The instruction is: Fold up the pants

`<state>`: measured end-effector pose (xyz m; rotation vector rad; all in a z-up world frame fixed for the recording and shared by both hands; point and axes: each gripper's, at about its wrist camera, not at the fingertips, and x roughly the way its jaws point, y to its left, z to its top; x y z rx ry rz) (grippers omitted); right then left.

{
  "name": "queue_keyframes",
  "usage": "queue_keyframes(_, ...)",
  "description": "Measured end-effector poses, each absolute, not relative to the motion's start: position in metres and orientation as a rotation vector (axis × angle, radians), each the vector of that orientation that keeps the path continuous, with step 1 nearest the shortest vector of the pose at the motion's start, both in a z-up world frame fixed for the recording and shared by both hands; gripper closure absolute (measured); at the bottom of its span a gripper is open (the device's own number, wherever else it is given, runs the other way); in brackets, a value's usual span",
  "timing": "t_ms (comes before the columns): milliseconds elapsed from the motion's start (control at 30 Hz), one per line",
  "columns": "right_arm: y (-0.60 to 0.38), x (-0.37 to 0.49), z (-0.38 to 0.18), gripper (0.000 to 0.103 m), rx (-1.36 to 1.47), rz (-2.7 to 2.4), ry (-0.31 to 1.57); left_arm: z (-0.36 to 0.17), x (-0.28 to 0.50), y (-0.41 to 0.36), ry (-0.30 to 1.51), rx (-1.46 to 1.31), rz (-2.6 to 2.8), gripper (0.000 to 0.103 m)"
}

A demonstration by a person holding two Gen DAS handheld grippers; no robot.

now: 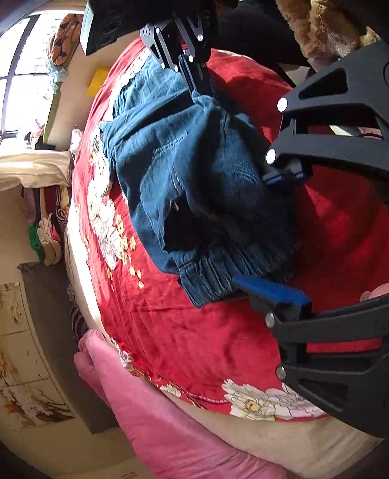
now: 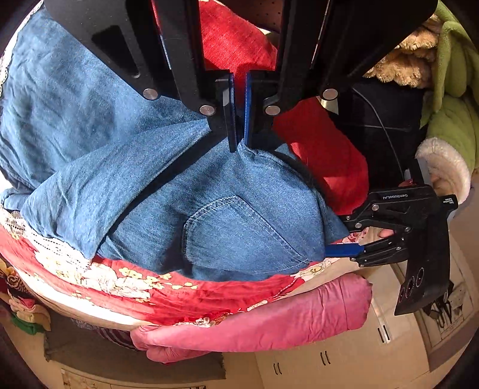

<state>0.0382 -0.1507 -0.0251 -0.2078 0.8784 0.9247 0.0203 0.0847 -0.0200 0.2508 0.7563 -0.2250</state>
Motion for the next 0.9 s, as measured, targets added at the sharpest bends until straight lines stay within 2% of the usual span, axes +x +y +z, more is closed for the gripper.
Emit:
queue_keyframes(133,-0.147,0.039,-0.026,0.099,-0.193,0.923,0.879,-0.013,0.018,0.099,0.758,0.193,-0.207,0.053)
queue_keyframes(433,-0.133,0.039,-0.038,0.096,-0.177,0.922,0.904,-0.012,0.001,0.127,0.806,0.154,-0.115,0.035)
queue_keyframes(700,-0.140,0.041,-0.041,0.096,-0.128,0.893,0.929,-0.008,-0.017,0.131,0.822,0.176,-0.100,0.034)
queue_keyframes(900,-0.145,0.037,-0.039,0.096,-0.116,0.891,0.927,0.008,-0.028,0.141,0.791,0.095,-0.096,0.035)
